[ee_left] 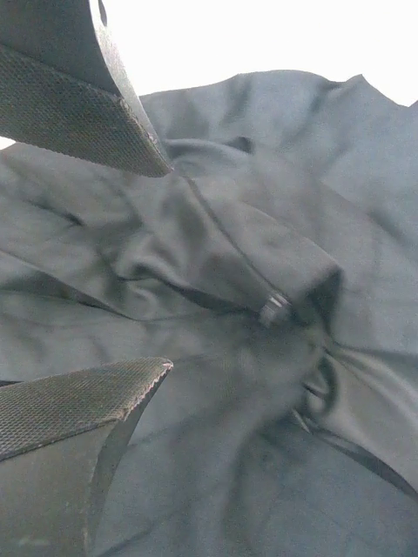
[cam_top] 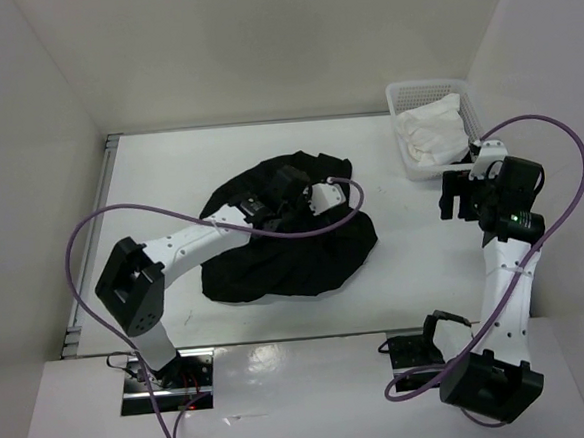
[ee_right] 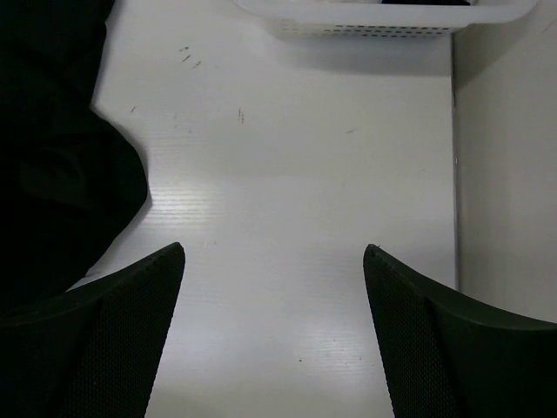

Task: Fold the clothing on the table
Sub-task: Flatten the skirt out

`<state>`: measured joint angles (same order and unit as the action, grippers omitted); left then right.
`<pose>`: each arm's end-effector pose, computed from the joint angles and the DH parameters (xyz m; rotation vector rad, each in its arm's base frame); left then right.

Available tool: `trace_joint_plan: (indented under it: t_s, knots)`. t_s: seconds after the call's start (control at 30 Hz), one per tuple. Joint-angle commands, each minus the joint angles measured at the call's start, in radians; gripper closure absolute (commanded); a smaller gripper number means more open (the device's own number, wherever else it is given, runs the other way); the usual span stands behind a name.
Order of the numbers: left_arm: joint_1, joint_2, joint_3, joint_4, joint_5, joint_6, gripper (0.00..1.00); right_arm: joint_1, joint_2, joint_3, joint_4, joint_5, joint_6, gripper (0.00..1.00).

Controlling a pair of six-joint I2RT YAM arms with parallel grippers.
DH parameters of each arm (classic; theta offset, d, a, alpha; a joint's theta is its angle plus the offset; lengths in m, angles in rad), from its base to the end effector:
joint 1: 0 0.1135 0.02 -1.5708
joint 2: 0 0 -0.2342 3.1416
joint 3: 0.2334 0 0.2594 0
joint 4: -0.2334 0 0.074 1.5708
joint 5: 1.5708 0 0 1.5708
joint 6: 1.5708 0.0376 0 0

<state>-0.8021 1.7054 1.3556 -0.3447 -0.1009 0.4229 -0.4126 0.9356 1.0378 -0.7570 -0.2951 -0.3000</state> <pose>0.2771 -0.2811 0.2442 1.2566 1.8815 -0.0876 0.1997 -0.0755 0.3205 -0.0369 2.1934 -0.0714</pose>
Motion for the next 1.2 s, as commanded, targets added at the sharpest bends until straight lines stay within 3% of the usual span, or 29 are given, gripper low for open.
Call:
trace_joint_plan:
  t_s: [0.0, 0.5, 0.63, 0.67, 0.73, 0.93, 1.03, 1.17]
  knots:
    - [-0.051, 0.049, 0.022, 0.113, -0.068, 0.057, 0.1, -0.032, -0.026, -0.001, 0.001, -0.05, 0.016, 0.12]
    - [-0.082, 0.125, -0.078, 0.24, -0.049, 0.159, 0.2, -0.136, -0.017, 0.028, 0.001, -0.171, 0.025, 0.12]
    - [-0.082, 0.154, -0.099, 0.268, -0.028, 0.168, 0.43, -0.147, -0.008, 0.038, 0.001, -0.193, 0.025, 0.12]
    - [-0.082, 0.154, -0.099, 0.285, -0.028, 0.168, 0.58, -0.156, -0.008, 0.038, -0.01, -0.193, 0.025, 0.12]
    - [-0.082, 0.174, -0.099, 0.294, -0.028, 0.168, 0.64, -0.157, -0.008, 0.038, -0.01, -0.202, 0.025, 0.12]
    - [0.001, 0.203, 0.071, 0.228, -0.019, 0.113, 1.0, -0.157, -0.017, 0.038, -0.01, -0.211, 0.025, 0.12]
    - [0.093, 0.191, 0.323, 0.077, 0.028, 0.031, 1.0, -0.157, -0.017, 0.05, -0.01, -0.246, 0.025, 0.12]
    - [0.26, 0.132, 0.544, -0.082, 0.096, -0.085, 1.0, -0.157, 0.003, 0.07, -0.019, -0.315, 0.016, 0.12]
